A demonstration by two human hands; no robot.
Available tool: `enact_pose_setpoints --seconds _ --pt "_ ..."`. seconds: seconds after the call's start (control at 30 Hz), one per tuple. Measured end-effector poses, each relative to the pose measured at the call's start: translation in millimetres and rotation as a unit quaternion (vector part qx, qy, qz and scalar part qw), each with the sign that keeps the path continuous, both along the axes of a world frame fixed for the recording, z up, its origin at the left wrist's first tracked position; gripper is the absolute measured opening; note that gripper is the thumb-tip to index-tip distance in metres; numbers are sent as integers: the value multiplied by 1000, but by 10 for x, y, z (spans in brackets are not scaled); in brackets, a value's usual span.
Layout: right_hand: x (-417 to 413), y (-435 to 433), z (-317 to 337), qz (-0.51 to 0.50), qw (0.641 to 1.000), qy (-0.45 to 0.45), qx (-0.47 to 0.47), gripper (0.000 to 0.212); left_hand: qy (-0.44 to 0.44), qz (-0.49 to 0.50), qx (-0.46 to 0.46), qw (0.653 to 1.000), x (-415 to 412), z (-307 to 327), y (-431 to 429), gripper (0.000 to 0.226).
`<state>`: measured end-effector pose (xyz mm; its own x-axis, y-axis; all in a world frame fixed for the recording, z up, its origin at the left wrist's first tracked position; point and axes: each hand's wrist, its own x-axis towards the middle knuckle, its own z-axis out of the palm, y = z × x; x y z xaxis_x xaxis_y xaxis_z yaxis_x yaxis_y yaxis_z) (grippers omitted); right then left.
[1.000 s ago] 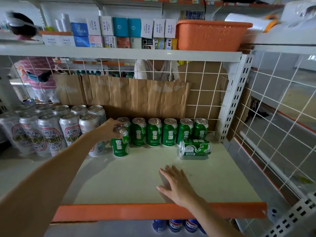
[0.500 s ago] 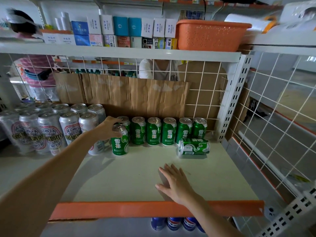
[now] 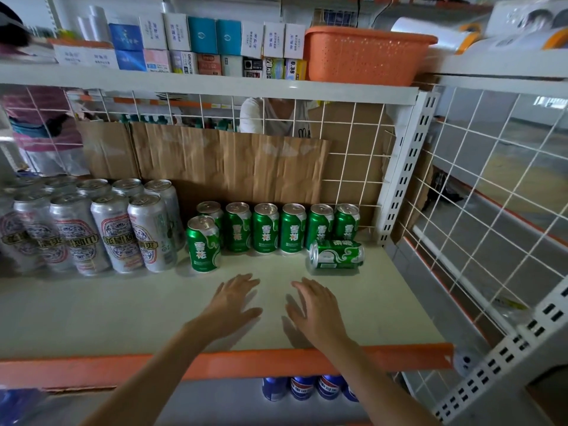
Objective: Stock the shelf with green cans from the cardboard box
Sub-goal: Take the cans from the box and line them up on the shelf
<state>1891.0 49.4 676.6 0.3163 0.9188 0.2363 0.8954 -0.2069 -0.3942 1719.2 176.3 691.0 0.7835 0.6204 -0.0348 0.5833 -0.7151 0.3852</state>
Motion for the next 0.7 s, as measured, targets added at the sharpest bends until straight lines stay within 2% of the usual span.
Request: enact_pose_setpoints --seconds 0.07,0.13,0.2,0.3,0.4,0.47,0.7 --pt "26 -27 -1 -3 1000 -7 21 51 9 25 17 1000 95 -92 -81 99" --pt "52 -46 -3 -9 1000 -8 27 54 3 42 18 999 156 -161 -158 93" --pt "83 -62 -7 -13 999 -5 34 62 0 56 30 998 181 -227 -175 98" --pt "180 -86 11 -8 998 -1 60 52 -6 74 40 996 194 -256 -154 103" --pt "364 -74 87 -9 992 -38 117 45 0 75 50 996 202 -268 -154 103" --pt "537 -45 174 -29 989 -56 131 47 -3 78 48 996 200 -274 -155 103" --pt "1144 121 499 -98 991 -94 14 75 -9 80 45 996 198 -235 -172 104"
